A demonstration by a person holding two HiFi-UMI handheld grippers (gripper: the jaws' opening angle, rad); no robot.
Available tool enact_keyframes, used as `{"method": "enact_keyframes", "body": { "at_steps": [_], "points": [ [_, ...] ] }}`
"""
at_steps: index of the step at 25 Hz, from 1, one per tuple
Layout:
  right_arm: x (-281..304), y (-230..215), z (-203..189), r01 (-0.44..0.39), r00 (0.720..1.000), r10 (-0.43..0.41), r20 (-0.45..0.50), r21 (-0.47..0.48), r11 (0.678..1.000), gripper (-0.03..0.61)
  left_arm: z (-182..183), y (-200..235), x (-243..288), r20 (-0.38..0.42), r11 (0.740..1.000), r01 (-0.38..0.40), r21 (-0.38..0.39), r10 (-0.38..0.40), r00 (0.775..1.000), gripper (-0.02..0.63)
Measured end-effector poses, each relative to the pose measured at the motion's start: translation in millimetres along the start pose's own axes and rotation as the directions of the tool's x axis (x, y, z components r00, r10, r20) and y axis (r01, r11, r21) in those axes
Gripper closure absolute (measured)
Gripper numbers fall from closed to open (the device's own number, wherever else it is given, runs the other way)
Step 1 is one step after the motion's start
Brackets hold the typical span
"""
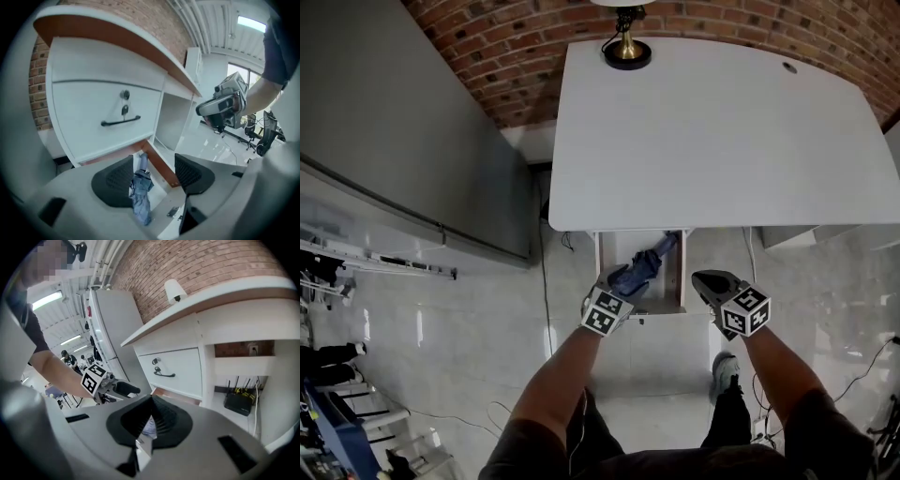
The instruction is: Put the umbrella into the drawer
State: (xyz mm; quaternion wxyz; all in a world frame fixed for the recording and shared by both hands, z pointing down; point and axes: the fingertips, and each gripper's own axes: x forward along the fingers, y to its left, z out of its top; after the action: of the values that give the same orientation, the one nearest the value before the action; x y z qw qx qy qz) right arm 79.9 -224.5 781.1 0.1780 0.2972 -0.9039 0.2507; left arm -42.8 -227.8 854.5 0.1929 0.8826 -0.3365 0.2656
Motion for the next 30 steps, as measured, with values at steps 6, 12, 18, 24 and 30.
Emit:
{"method": "enact_keyframes", "body": {
  "at_steps": [6, 12, 18, 24, 30],
  "points": [
    [-31.8, 30.8, 67.0, 0.012, 1.000, -0.011, 0.016, -0.053, 0.999, 0.586, 81.0, -12.9, -90.9, 0.148, 0.999, -0.036, 0.008, 0.035, 0.988, 0.561],
    [-84.6, 75.1, 135.0, 0.009, 0.999, -0.006, 0.033, -0.082, 0.997, 0.586, 162.7, -58.9, -190.3, 0.311, 0.998, 0.029, -0.049, -0.012, 0.950, 0.609],
    [-128.3, 112.2, 216.5, -0.006, 0.996, 0.016, 0.083, -0.126, 0.992, 0.586, 239.7, -75.4, -277.8, 0.413, 0.995, 0.017, -0.101, 0.027, 0.910, 0.609],
    [-170.2, 159.7, 260.7, -0.027, 0.994, 0.048, 0.102, -0.194, 0.981, 0.586, 286.3, -91.9, -346.5, 0.436, 0.995, -0.052, -0.087, 0.085, 0.896, 0.609],
    [-221.9, 178.5, 300.6, -0.021, 0.989, 0.052, 0.139, -0.213, 0.977, 0.586, 336.7, -123.5, -396.5, 0.490, 0.994, -0.084, -0.064, 0.105, 0.865, 0.609]
  ]
}}
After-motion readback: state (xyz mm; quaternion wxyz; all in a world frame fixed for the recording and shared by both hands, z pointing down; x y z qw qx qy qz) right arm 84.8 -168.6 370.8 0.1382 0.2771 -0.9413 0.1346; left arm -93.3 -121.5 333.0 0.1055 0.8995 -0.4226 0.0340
